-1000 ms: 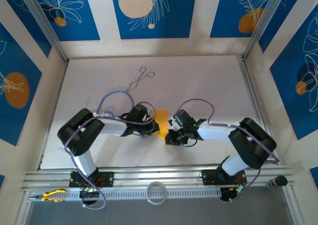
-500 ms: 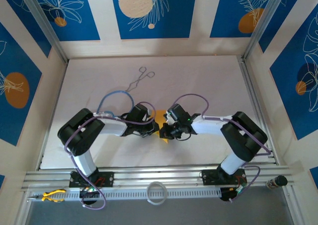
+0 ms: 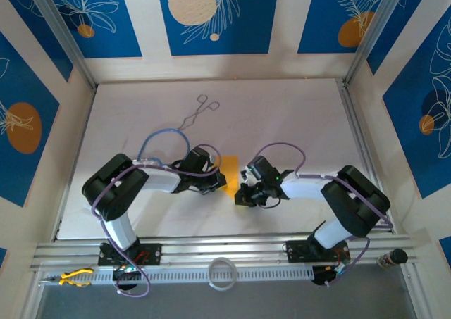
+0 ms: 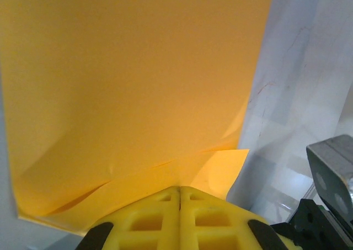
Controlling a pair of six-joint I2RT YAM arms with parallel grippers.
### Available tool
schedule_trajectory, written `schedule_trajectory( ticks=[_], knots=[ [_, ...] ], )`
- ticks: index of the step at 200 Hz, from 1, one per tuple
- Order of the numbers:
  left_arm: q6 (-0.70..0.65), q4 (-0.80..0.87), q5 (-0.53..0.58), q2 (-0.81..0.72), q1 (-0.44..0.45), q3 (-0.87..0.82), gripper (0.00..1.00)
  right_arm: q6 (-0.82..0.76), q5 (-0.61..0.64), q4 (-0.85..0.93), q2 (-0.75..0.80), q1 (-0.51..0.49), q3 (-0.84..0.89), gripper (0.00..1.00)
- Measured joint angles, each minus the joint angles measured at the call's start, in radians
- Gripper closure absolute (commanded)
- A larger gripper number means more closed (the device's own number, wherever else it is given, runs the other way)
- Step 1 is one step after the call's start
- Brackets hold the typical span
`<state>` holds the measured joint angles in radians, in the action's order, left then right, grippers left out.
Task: Fold a paper plane with a square sheet of paper (pick it up from the middle)
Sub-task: Third fold the triangle at the center of the table.
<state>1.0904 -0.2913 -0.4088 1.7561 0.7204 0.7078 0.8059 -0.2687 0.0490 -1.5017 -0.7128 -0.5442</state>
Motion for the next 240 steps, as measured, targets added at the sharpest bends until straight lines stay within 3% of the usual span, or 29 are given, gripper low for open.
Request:
schedule_trajectory(
  ticks=[89, 160, 240],
  knots=[
    [0.0, 0.0, 0.0, 0.0, 0.0, 0.0, 1.0, 0.027, -0.017, 0.078, 0.117, 0.016, -0.04, 0.92],
    [0.0, 0.0, 0.0, 0.0, 0.0, 0.0, 1.0, 0.085, -0.03, 0.032, -0.087, 0.055, -0.163, 0.93],
    [-0.009, 0.011, 0.003, 0.0, 0.0, 0.008, 1.0, 0.089, -0.023, 0.051, -0.135, 0.055, -0.151, 0.94]
  ],
)
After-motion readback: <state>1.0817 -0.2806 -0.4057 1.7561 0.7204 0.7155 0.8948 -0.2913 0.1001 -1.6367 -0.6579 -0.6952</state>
